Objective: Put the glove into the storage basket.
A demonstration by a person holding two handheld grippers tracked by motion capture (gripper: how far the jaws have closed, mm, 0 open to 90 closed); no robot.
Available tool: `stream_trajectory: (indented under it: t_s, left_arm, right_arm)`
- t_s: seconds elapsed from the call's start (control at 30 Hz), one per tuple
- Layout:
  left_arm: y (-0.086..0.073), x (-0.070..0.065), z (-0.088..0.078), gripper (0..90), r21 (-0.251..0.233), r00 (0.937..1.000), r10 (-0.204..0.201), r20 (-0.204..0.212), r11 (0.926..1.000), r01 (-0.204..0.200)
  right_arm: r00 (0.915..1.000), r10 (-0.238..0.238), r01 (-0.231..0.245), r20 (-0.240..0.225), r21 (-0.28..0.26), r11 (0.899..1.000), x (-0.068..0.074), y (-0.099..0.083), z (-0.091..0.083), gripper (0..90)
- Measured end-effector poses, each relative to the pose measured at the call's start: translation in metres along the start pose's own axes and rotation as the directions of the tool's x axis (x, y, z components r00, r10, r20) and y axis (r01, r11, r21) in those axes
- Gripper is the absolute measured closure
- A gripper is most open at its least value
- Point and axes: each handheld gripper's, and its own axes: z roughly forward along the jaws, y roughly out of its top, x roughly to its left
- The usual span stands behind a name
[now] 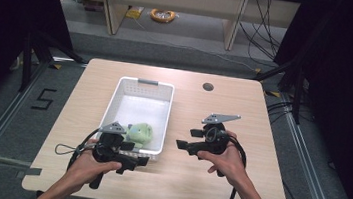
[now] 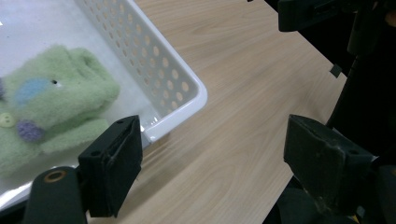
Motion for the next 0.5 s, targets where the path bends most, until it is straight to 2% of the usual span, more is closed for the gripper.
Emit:
stream_trajectory:
  t_s: [0.03,0.1,0.2,0.3,0.37,0.4,0.43,0.47,0.5]
  left_arm:
    - [-0.001,-0.001,0.001,19.3,-0.007,1.0000,0.000,0.002,1.0000,0.000]
    - [-0.003,-0.003,0.001,19.3,-0.003,1.0000,0.002,0.009,1.0000,-0.001]
    - [-0.006,-0.007,0.002,19.3,-0.007,0.9998,0.009,0.017,0.9999,-0.009]
    - [-0.009,-0.010,0.004,19.3,-0.009,0.9995,0.013,0.028,0.9999,-0.013]
    - [-0.011,-0.011,0.006,19.3,-0.009,0.9994,0.015,0.030,0.9998,-0.015]
    - [-0.012,-0.012,0.007,19.3,-0.011,0.9995,0.020,0.025,0.9998,-0.019]
    - [-0.013,-0.012,0.007,19.3,-0.005,0.9993,0.020,0.030,0.9998,-0.020]
    - [-0.014,-0.013,0.007,19.3,-0.006,0.9995,0.013,0.030,0.9999,-0.013]
    - [-0.015,-0.013,0.008,19.3,-0.011,0.9994,0.015,0.030,0.9998,-0.015]
  right_arm:
    - [1.0000,0.007,-0.007,-0.006,-0.001,1.000,0.000,-0.002,-0.001,26.8]
    - [0.9999,0.009,-0.009,0.013,0.001,1.000,-0.001,-0.006,-0.004,26.8]
    - [0.9997,0.024,-0.024,0.005,-0.005,1.000,-0.002,-0.013,-0.007,26.8]
    - [0.9997,0.019,-0.019,0.014,-0.008,1.000,-0.004,-0.019,-0.009,26.8]
    - [0.9991,0.041,-0.041,0.006,-0.006,0.999,-0.003,-0.023,-0.010,26.8]
    - [0.9995,0.029,-0.029,0.012,-0.006,1.000,-0.004,-0.025,-0.011,26.8]
    - [0.9991,0.042,-0.042,0.001,-0.008,0.999,-0.004,-0.027,-0.011,26.8]
    - [0.9999,0.013,-0.013,0.005,-0.015,1.000,-0.006,-0.029,-0.011,26.8]
    - [0.9995,0.030,-0.030,0.005,-0.015,0.999,-0.006,-0.030,-0.013,26.8]
